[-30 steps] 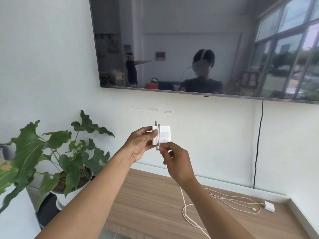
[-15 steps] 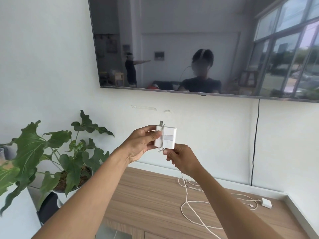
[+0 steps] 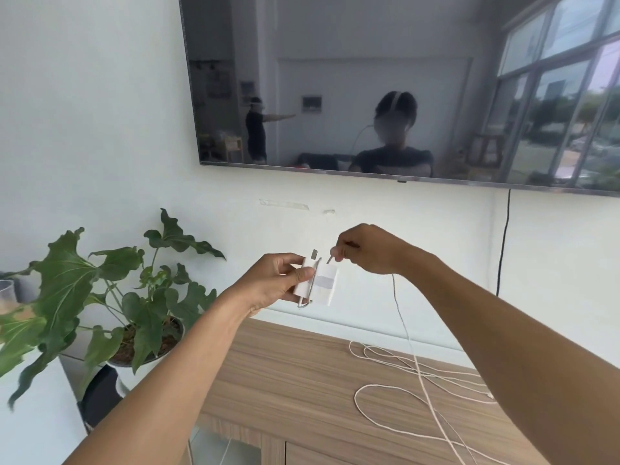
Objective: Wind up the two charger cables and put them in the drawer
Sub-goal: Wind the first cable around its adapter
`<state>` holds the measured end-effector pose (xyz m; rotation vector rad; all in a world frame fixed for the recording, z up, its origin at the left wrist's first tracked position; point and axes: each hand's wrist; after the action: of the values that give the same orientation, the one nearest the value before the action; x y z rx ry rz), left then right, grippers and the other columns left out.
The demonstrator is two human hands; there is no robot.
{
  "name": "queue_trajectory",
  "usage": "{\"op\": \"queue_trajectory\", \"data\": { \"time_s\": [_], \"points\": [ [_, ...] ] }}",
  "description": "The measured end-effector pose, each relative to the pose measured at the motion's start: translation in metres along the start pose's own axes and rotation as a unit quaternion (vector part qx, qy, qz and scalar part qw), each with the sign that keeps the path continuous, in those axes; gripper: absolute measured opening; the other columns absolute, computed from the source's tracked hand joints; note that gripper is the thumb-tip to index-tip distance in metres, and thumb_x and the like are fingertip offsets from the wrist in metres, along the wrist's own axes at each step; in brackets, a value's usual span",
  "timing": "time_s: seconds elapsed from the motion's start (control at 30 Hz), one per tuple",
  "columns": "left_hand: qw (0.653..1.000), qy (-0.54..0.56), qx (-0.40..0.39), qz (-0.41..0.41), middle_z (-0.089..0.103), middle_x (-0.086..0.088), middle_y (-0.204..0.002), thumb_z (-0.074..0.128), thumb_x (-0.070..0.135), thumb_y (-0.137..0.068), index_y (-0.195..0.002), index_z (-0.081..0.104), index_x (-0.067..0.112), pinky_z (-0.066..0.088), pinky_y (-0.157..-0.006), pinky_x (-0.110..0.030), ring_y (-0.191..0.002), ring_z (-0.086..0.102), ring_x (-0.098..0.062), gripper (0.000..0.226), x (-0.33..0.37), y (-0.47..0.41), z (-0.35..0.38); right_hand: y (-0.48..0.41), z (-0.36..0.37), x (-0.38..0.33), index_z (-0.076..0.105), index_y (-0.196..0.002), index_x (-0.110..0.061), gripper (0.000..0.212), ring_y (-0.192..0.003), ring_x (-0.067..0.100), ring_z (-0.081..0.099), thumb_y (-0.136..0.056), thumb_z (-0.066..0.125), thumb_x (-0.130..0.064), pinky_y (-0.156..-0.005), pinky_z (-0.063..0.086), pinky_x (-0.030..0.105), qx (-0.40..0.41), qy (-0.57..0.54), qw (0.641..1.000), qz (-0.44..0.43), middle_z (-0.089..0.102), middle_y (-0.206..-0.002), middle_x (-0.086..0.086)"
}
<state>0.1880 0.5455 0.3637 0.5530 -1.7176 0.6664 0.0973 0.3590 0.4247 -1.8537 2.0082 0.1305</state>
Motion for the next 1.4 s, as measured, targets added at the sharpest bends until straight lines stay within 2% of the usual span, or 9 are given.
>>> {"op": "queue_trajectory", "data": {
  "time_s": [0.1,0.17,0.3,0.4,0.6,0.97,1.1,1.23,1.4],
  "points": [
    [1.0,0.016,0.017,0.005,0.06,0.0,-0.065,0.065,0.013,-0.089,-0.117,0.06,0.0,0.061,-0.071,-0.037,-0.049,0.056,-0.004,0.031,0.001,-0.001,0.001,-0.002,-0.004,-0.016,0.069,-0.085,-0.018,0.027,-0.057,0.009,0.046,-0.097,0.049,-0.031,-0.055,0.037,0.025,0.007,0.022,1.0,-0.01,0.053,-0.065,-0.01],
    [0.999,0.021,0.027,0.012,0.063,-0.002,-0.07,0.066,0.013,-0.088,-0.113,0.062,0.002,0.061,-0.074,-0.042,-0.048,0.057,-0.006,0.027,0.004,-0.001,0.002,-0.003,-0.002,-0.025,0.069,-0.09,-0.015,0.028,-0.06,0.008,0.049,-0.098,0.045,-0.025,-0.055,0.039,0.024,0.019,0.051,0.998,-0.016,0.056,-0.069,-0.008],
    [0.998,0.032,0.042,0.023,0.058,0.002,-0.059,0.067,0.014,-0.088,-0.1,0.065,0.008,0.06,-0.074,-0.048,-0.048,0.045,-0.009,0.014,0.007,-0.006,0.0,-0.007,0.013,-0.031,0.063,-0.08,-0.012,0.029,-0.074,0.031,0.059,-0.097,0.042,-0.024,-0.066,0.05,0.039,0.074,0.097,0.992,-0.037,0.066,-0.082,0.011],
    [0.998,0.034,0.054,0.02,0.056,0.006,-0.051,0.065,0.014,-0.089,-0.107,0.062,0.004,0.058,-0.079,-0.048,-0.043,0.05,-0.007,0.02,0.01,-0.006,-0.001,-0.007,0.02,-0.033,0.06,-0.078,-0.015,0.028,-0.068,0.033,0.056,-0.097,0.041,-0.022,-0.059,0.044,0.035,0.109,0.076,0.99,-0.045,0.065,-0.079,0.013],
    [0.992,0.093,0.087,0.016,0.068,-0.022,-0.095,0.067,0.019,-0.088,-0.11,0.063,0.005,0.058,-0.081,-0.047,-0.067,0.066,-0.029,0.027,0.005,-0.01,-0.008,-0.003,0.032,-0.04,0.054,-0.072,-0.009,0.031,-0.056,0.03,0.042,-0.097,0.039,-0.019,-0.054,0.04,0.038,0.158,0.029,0.983,-0.083,0.053,-0.062,0.009],
    [0.982,0.127,0.138,0.021,0.065,-0.007,-0.083,0.067,0.02,-0.087,-0.088,0.073,0.015,0.061,-0.066,-0.031,-0.07,0.055,-0.023,0.008,0.009,-0.011,-0.009,-0.005,0.045,-0.04,0.043,-0.068,-0.017,0.029,-0.053,0.028,0.035,-0.097,0.043,-0.02,-0.049,0.032,0.034,0.236,0.001,0.966,-0.11,0.036,-0.052,-0.002],
    [0.981,0.12,0.151,0.023,0.072,-0.007,-0.088,0.066,0.018,-0.089,-0.097,0.07,0.01,0.06,-0.071,-0.032,-0.077,0.068,-0.023,0.012,0.009,-0.015,-0.008,-0.003,0.05,-0.04,0.054,-0.079,-0.012,0.027,-0.056,0.029,0.041,-0.098,0.04,-0.025,-0.051,0.042,0.04,0.26,-0.005,0.958,-0.116,0.049,-0.059,0.003],
    [0.966,0.181,0.184,0.01,0.07,-0.011,-0.083,0.063,0.017,-0.091,-0.1,0.068,0.001,0.061,-0.071,-0.036,-0.064,0.068,-0.018,0.02,0.011,-0.019,-0.007,0.006,0.068,-0.043,0.065,-0.106,-0.016,0.027,-0.062,0.028,0.053,-0.099,0.041,-0.026,-0.053,0.047,0.039,0.313,-0.019,0.94,-0.132,0.063,-0.076,0.003],
    [0.96,0.197,0.197,-0.001,0.069,-0.017,-0.095,0.065,0.018,-0.089,-0.099,0.07,0.0,0.062,-0.072,-0.039,-0.079,0.065,-0.031,0.021,0.013,-0.022,-0.012,0.018,0.095,-0.037,0.066,-0.103,-0.022,0.019,-0.059,0.013,0.052,-0.097,0.049,-0.024,-0.056,0.049,0.033,0.319,-0.088,0.938,-0.106,0.066,-0.082,-0.009]
  ]
}}
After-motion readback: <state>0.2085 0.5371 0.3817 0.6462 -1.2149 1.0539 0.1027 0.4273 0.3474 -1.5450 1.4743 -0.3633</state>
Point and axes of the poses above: each hand's wrist, its own y-axis away from the middle knuckle, its own z-axis out of the palm, x = y × z
